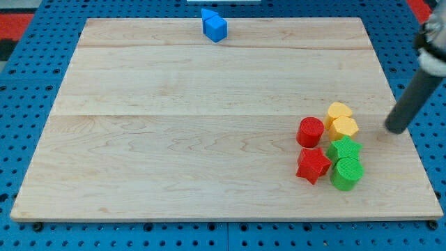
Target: Separate the yellow blocks and red circle from the group of blocks
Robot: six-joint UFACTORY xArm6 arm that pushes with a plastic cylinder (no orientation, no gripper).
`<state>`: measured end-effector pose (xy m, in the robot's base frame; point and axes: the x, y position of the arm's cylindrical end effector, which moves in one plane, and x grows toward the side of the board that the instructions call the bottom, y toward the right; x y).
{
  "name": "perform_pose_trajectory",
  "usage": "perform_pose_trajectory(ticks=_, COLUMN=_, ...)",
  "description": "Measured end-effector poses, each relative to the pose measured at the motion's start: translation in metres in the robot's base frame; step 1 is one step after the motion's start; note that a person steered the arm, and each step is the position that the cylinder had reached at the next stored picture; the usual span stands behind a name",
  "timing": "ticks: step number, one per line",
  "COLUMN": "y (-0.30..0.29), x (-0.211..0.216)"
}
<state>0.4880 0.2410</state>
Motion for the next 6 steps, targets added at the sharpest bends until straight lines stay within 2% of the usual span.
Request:
perform_pose_trajectory(ticks=1, y=-0.088, x=-0.002)
perform_pose_trajectory(ticks=3, y=-0.152, x=-0.015)
perform_pose_trajectory(ticks=5, y=-0.191, x=0.018)
perform_pose_trajectory(ticks=6, y=-0.24, x=0.021)
